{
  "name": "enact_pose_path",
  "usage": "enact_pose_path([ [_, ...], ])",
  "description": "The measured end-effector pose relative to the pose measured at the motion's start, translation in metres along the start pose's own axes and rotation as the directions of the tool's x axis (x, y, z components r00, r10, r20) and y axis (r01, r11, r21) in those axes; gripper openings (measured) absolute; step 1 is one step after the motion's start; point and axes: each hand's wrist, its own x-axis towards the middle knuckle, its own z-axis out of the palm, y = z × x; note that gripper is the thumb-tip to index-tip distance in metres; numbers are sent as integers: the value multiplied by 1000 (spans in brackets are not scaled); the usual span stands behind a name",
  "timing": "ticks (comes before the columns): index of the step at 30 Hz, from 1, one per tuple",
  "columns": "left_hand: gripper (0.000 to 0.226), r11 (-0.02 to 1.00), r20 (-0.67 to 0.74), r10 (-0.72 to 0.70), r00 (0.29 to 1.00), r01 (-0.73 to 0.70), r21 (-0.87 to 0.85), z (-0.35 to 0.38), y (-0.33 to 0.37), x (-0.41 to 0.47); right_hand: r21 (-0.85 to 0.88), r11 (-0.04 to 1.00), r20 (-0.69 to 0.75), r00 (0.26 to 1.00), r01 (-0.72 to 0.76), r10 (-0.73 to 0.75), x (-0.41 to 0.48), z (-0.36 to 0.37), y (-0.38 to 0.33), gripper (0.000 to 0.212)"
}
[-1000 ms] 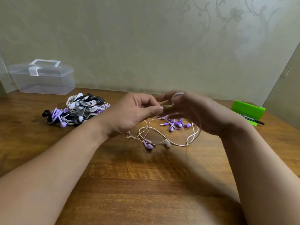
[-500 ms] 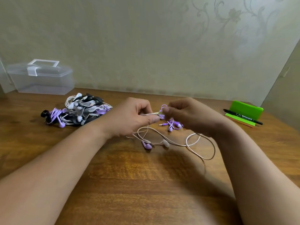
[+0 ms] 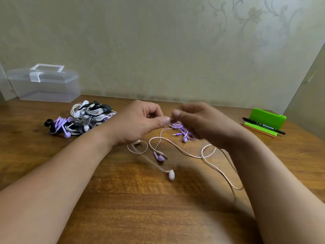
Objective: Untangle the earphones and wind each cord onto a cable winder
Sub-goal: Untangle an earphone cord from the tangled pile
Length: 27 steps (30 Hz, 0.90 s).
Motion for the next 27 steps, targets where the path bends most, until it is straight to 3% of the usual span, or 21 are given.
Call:
enact_pose_path([
  [3,30,959,-40,-90,995,76,-273,-12,3,0,167,985,-259,963,-38,81,2,-23,8,45],
  [6,27,875,-16,-89,996,70,-479,-18,2,1,105,989,-283,950,-102,128,-1,-25,9,50],
  [9,26,930,-6,-91,996,83,-359,-9,3,1,-92,992,-194,979,-84,65,-2,-8,4,52],
  [13,26,983,31,-24,999,30,-184,4,6,0,208,978,39,999,-29,21,-1,22,-10,50],
  [15,19,989,43,-22,999,28,-146,5,4,-1,164,986,99,995,-30,14,-2,28,-10,45],
  [18,21,989,28,-87,996,89,-114,-3,2,-1,0,1000,5,1000,-14,14,-1,11,-5,41],
  [21,25,973,73,-146,987,157,-171,-17,4,-3,89,995,-178,982,-39,54,1,-9,3,35],
  [27,20,987,161,-94,983,113,-113,-4,8,-4,100,995,-49,998,-22,27,-3,10,-8,37],
])
